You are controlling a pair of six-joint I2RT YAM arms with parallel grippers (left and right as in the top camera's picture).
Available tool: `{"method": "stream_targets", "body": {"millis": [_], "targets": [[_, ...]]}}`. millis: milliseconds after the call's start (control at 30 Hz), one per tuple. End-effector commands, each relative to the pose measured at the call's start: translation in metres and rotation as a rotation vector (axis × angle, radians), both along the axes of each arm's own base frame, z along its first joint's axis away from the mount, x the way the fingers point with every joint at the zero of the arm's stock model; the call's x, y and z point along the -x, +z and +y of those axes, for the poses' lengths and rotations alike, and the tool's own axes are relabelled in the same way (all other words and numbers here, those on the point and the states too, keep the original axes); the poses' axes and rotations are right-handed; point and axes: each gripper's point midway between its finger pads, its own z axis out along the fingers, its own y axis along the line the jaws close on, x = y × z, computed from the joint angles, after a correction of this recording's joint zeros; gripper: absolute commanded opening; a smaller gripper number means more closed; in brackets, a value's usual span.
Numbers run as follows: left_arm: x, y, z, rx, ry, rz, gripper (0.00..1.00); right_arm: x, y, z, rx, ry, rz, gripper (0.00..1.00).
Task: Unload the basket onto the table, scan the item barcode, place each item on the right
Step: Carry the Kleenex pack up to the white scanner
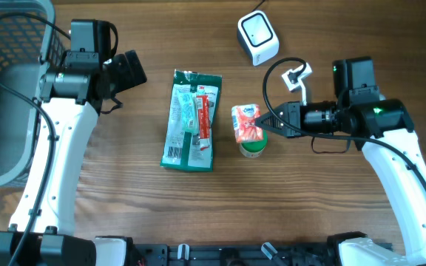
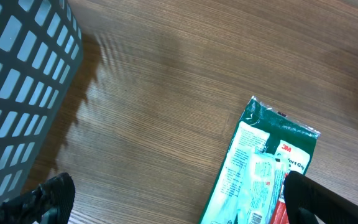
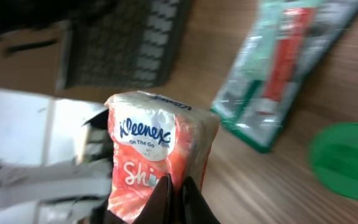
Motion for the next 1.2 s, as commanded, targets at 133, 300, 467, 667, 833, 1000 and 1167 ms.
{"method": "stream_targets", "body": {"millis": [133,300,467,667,833,1000,1167], "targets": [[-0.002,0.002,0.0,0.001,-0.01,-0.006,1.0,-0.035,-0.036,-0.052,0.348,-0.348,0.044,0.04],[-0.002,0.002,0.0,0.001,-0.01,-0.007,1.0,-0.045,-0.035,-0.064,0.406,-0.41,0.008,0.04],[-0.002,0.002,0.0,0.001,-0.01,-0.007,1.0,-0.061,-0.002,-0.076,0.457,-0.469,-0.052,0.04],[-0.002,0.002,0.0,0.001,-0.01,-0.006,1.0,-0.091,0.048,-0.086,0.551,-0.486,-0.099,0.04],[-0.002,0.002,0.001,0.0,-0.009,-0.006,1.0,-0.127,0.064,-0.095,0.676,-0.508,-0.122,0.05],[-0.002,0.002,0.001,0.0,-0.009,-0.007,1.0,-0.174,0.053,-0.092,0.86,-0.516,-0.289,0.05],[-0.002,0.002,0.001,0.0,-0.009,-0.007,1.0,-0.213,0.041,-0.075,1.02,-0.474,-0.466,0.04]]}}
